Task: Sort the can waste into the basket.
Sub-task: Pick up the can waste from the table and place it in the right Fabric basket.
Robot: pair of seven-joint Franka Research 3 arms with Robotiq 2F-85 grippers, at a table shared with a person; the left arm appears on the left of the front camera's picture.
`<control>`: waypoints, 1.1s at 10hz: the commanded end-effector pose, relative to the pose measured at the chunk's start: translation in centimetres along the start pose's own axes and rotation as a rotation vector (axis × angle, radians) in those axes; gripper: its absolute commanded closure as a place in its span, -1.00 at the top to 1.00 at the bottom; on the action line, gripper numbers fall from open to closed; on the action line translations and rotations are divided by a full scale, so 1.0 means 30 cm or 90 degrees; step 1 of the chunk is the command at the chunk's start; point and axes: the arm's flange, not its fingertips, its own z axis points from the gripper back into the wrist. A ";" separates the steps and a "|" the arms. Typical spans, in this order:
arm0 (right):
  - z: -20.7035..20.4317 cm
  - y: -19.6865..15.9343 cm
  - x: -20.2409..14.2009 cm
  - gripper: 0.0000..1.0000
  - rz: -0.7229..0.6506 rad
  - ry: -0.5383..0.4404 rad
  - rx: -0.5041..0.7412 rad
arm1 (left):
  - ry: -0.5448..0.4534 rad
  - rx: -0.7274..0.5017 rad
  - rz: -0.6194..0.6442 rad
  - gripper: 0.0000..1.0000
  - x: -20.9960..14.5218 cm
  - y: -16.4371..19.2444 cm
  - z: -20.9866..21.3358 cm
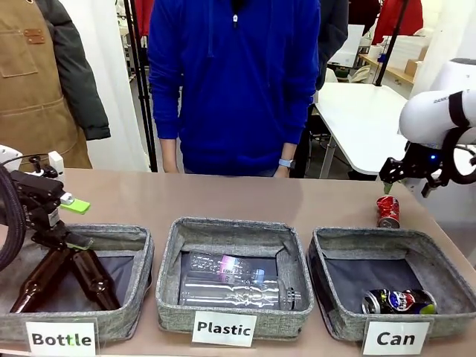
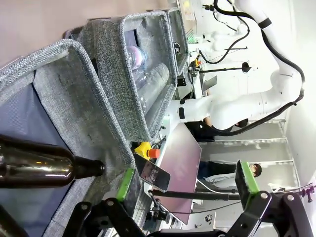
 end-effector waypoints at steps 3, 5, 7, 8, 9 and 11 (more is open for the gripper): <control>-0.080 0.005 0.027 1.00 -0.044 0.042 0.016 | 0.006 -0.004 -0.003 1.00 -0.009 -0.011 0.012; -0.105 -0.006 0.036 1.00 -0.051 0.052 0.017 | 0.006 -0.004 -0.003 1.00 -0.009 -0.011 0.012; -0.153 -0.003 0.048 1.00 -0.059 0.058 0.028 | 0.006 -0.004 -0.003 1.00 -0.009 -0.011 0.012; -0.185 0.005 0.050 1.00 -0.068 0.062 0.022 | 0.006 -0.004 -0.003 1.00 -0.009 -0.011 0.012; -0.212 0.011 0.054 1.00 -0.079 0.056 0.023 | 0.006 -0.004 -0.003 1.00 -0.009 -0.011 0.012; -0.253 0.024 0.066 1.00 -0.092 0.046 0.040 | 0.006 -0.004 -0.003 1.00 -0.009 -0.011 0.012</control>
